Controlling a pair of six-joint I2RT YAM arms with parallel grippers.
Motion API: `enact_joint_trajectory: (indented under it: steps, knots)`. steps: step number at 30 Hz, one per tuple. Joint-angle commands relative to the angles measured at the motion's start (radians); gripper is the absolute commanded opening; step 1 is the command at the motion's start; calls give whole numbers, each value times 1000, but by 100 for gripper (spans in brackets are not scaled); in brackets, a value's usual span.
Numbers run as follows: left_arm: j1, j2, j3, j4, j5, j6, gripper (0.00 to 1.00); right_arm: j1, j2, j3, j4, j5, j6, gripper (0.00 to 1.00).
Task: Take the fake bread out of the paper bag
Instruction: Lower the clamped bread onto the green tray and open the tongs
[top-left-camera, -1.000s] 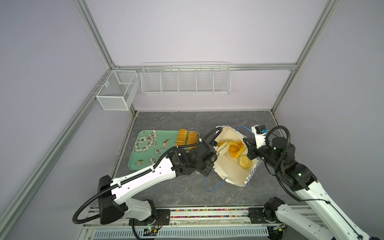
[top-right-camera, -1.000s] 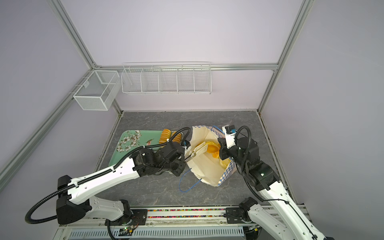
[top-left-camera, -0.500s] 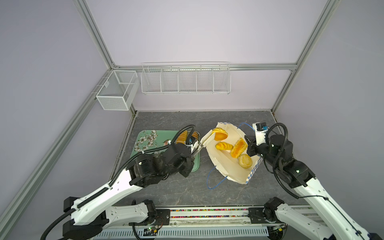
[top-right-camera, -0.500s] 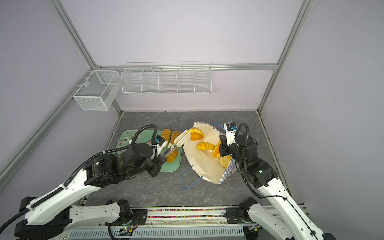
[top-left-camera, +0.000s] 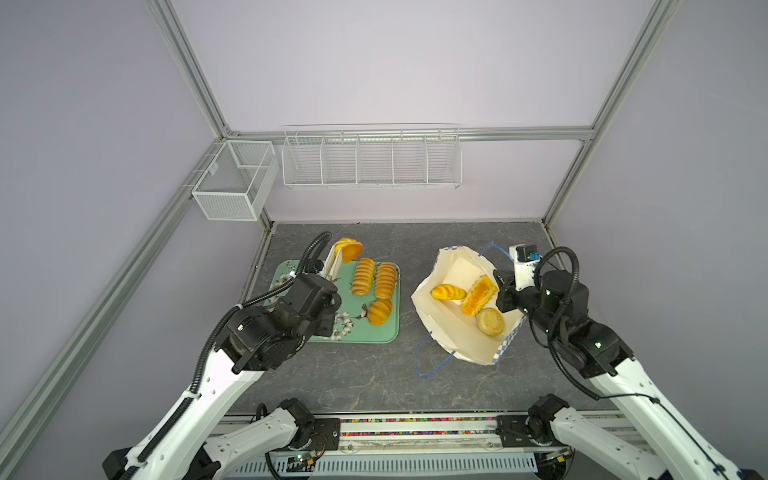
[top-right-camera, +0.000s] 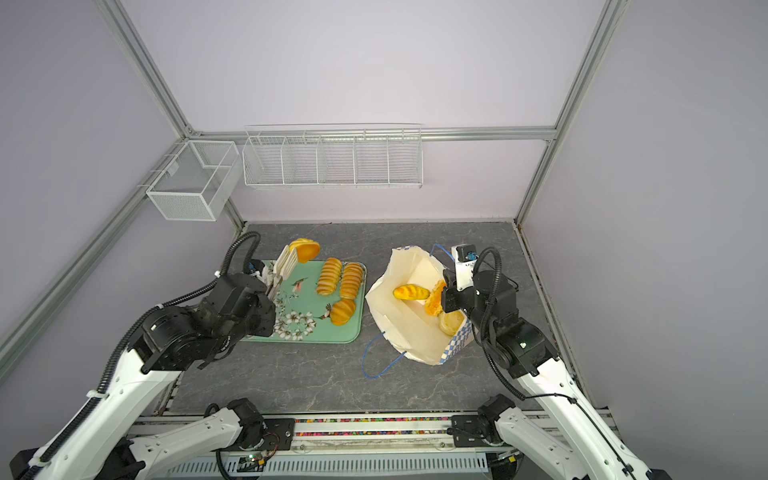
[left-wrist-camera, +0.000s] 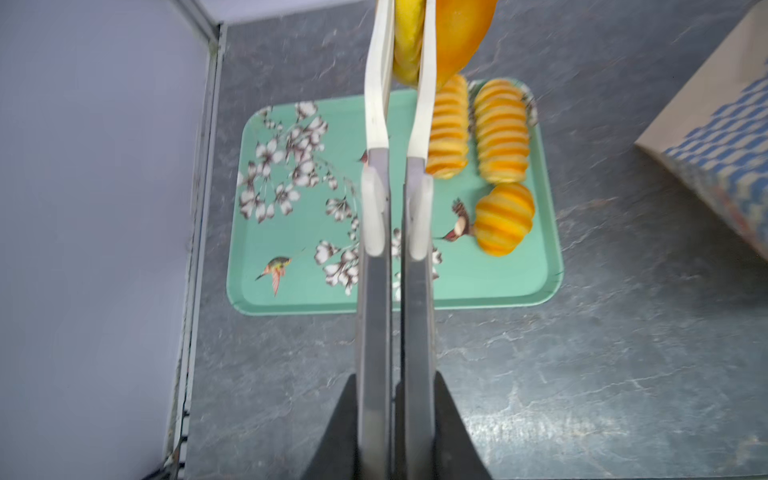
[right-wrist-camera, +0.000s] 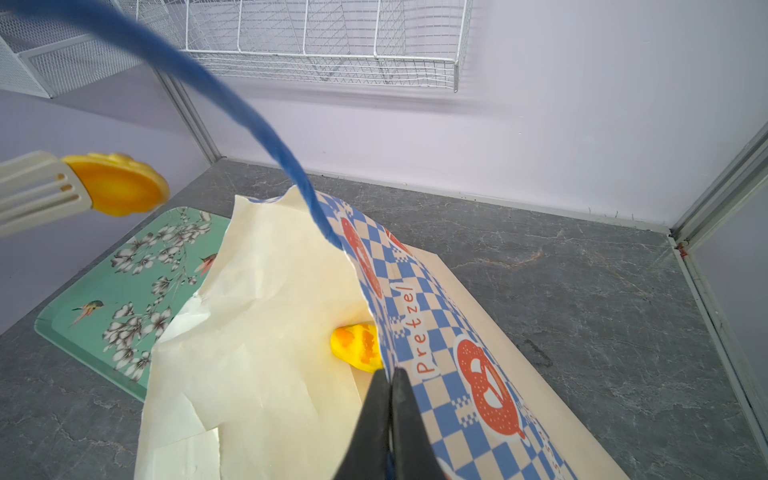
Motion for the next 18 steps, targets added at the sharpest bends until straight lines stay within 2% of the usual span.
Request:
enact_joint_trajectory:
  steps: [1, 6, 10, 18]
  knots:
    - [11, 37, -55, -77, 7, -71, 0, -4, -17, -12, -2, 18, -7, 7]
    - [11, 106, -124, -73, -4, -90, 0, -4, -16, -19, 3, 12, -17, 7]
    - [11, 190, -106, -133, -62, -131, 0, -4, -18, -19, 3, 5, -22, 7]
    - [11, 310, -74, -161, -77, -179, 0, -4, -27, -16, 15, -6, -14, 7]
